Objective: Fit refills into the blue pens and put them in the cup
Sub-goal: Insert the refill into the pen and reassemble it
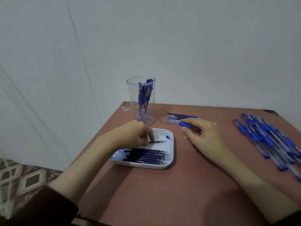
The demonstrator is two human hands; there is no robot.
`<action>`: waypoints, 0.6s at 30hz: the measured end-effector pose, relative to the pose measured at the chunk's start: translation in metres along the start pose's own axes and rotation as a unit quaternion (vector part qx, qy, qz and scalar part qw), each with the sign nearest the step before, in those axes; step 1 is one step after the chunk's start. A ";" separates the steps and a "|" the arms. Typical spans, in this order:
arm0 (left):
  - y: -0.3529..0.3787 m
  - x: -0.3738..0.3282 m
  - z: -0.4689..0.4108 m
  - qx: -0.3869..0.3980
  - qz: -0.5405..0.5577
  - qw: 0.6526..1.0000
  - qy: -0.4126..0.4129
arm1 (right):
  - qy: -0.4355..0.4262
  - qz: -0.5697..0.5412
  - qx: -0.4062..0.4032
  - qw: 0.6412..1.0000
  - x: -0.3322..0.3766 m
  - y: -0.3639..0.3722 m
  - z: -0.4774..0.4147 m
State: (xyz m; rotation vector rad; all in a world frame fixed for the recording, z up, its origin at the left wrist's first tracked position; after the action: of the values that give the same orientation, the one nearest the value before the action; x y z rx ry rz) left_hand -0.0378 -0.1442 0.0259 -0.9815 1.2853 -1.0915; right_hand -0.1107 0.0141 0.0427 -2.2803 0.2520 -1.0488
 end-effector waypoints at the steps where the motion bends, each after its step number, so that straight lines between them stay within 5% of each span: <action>1: -0.004 -0.002 0.000 -0.010 -0.002 1.000 0.002 | -0.001 0.002 -0.008 1.000 0.000 -0.002 0.000; 4: -0.032 -0.011 0.001 -0.074 0.070 0.995 0.019 | 0.007 0.000 -0.021 1.000 -0.002 -0.008 -0.002; 6: -0.049 -0.021 0.001 -0.115 0.224 0.967 0.034 | 0.018 0.000 -0.026 0.999 -0.007 -0.011 -0.004; 11: -0.062 -0.048 -0.025 -0.241 0.608 0.752 0.084 | 0.066 0.016 -0.057 0.996 -0.024 -0.028 -0.009; 15: -0.046 -0.047 -0.050 -0.337 0.727 0.596 0.053 | 0.119 0.028 -0.080 0.989 -0.044 -0.042 -0.012; 18: -0.036 -0.045 -0.059 -0.387 0.756 0.526 0.042 | 0.129 0.031 -0.084 0.988 -0.049 -0.046 -0.014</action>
State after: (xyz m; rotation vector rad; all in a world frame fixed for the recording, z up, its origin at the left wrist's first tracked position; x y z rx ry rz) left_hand -0.0982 -0.1063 0.0671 -0.0105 1.9810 0.9202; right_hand -0.1575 0.0647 0.0465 -2.2621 0.5309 -1.3359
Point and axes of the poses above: each hand's wrist, its own z-axis away from the middle knuckle, its own y-axis out of the palm, x = y × z, the point moved 10 cm from there along -z, towards the middle knuckle, and after that the axes turned 4 degrees about y, right-handed, at the moved point
